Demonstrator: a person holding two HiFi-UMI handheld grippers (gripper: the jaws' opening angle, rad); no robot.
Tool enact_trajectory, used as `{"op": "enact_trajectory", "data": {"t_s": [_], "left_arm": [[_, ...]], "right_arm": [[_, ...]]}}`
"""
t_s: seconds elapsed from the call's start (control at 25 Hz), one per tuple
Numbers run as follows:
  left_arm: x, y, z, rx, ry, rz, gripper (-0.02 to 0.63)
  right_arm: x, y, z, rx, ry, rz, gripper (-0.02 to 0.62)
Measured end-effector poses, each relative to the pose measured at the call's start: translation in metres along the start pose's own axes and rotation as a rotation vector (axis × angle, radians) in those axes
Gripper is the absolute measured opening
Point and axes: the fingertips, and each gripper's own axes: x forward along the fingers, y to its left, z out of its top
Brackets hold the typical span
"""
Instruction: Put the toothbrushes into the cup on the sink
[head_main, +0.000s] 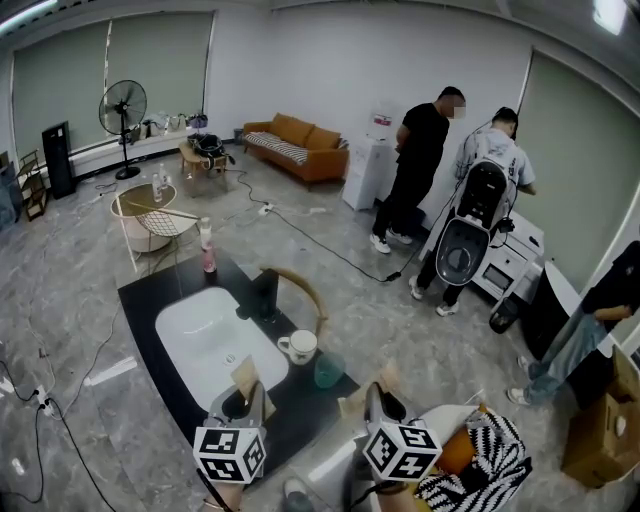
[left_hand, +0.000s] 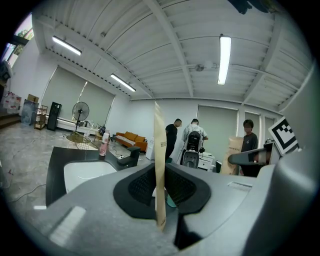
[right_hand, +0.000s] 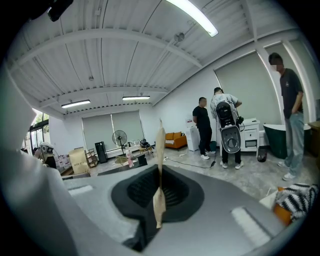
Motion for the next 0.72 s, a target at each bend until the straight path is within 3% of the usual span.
{"op": "enact_trajectory", "data": {"t_s": [0.72], "left_arm": [[0.018,0.039,-0.008,-0.009,0.034,0.071,0.048]], "right_arm": [[0.074,0.007,0.026,-0.027,-0.01,0.045,0.008]]}}
